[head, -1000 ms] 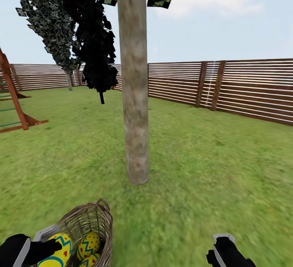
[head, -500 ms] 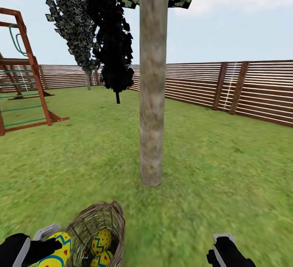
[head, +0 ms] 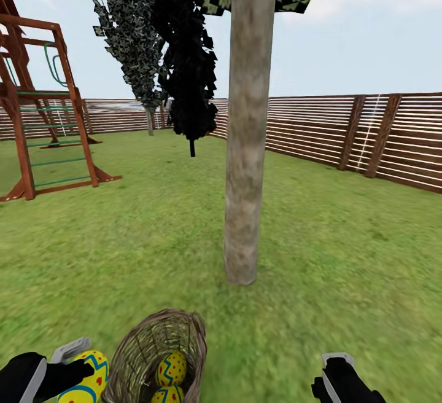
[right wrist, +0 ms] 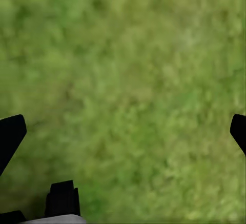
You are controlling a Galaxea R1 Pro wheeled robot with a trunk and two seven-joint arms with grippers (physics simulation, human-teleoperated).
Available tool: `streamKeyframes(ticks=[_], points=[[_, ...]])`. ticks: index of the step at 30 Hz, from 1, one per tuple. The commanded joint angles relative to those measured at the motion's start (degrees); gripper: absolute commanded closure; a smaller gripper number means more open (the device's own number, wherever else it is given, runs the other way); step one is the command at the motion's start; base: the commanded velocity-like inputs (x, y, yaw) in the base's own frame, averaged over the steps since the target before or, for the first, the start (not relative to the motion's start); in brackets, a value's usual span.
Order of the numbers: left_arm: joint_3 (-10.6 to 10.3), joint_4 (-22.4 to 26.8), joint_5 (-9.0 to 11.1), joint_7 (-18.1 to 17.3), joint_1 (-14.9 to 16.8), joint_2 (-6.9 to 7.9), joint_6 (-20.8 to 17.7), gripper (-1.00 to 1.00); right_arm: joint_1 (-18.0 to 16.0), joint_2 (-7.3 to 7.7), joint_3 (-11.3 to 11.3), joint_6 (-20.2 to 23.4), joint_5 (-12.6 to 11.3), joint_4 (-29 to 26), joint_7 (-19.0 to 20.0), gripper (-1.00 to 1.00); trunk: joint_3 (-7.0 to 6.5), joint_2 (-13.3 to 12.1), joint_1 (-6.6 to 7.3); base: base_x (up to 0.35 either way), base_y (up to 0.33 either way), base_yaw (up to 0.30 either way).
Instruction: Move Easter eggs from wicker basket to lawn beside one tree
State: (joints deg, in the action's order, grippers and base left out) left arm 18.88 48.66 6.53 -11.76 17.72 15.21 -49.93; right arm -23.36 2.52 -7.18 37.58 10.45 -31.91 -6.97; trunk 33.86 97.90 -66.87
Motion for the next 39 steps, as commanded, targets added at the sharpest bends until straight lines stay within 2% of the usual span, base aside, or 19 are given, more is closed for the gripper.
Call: streamKeyframes(ticks=[1, 7, 26, 28, 31, 33, 37, 39], points=[[0.1, 0.0, 0.4, 0.1, 0.0, -0.01, -0.3, 1.0, 0.0, -0.02, -0.2, 0.3, 0.5, -0.1, 0.2, -1.0, -0.12, -0.4, 0.23, 0.0, 0.0, 0.0], [0.1, 0.0, 0.4, 0.1, 0.0, -0.01, -0.3, 1.0, 0.0, -0.06, -0.1, 0.3, 0.5, -0.1, 0.2, -1.0, -1.2, -2.8, 1.55, 0.0, 0.0, 0.06], [0.2, 0.0, 0.4, 0.0, 0.0, 0.34, -0.3, 1.0, 0.0, 0.01, -0.2, 0.3, 0.6, -0.1, 0.2, -1.0, -4.61, -10.4, 5.72, 0.0, 0.0, 0.287], [0.7, 0.0, 0.3, 0.1, 0.0, 0.73, -0.3, 1.0, 0.0, 0.03, -0.2, 0.3, 0.6, -0.1, 0.2, -1.0, -4.97, -11.2, 6.16, 0.0, 0.0, 0.29], [1.3, 0.1, 0.4, 0.0, 0.0, 0.54, -0.3, 1.0, 0.0, 0.03, -0.2, 0.3, 0.5, -0.1, 0.2, -1.0, -5.51, -12.4, 6.82, 0.0, 0.0, 0.29], [1.3, 0.4, 0.5, -0.1, 0.0, 0.67, 0.4, 1.0, 0.0, 0.03, -0.2, 0.3, 0.5, -0.1, 0.2, -1.0, -5.51, -12.4, 6.82, 0.0, 0.0, 0.29], [3.3, 7.7, 0.4, -0.2, 0.0, 0.98, 1.6, 1.0, 0.0, 0.1, -0.2, 0.3, 0.5, -0.1, 0.2, -1.0, -5.87, -13.2, 7.26, 0.0, 0.0, 0.29], [3.7, 14.1, 0.4, 0.3, 0.0, 0.86, 5.3, 1.0, 0.0, 0.11, -0.5, 0.3, 0.5, -0.1, 0.2, -1.0, -6.23, -14.0, 7.7, 0.0, 0.0, 0.29]])
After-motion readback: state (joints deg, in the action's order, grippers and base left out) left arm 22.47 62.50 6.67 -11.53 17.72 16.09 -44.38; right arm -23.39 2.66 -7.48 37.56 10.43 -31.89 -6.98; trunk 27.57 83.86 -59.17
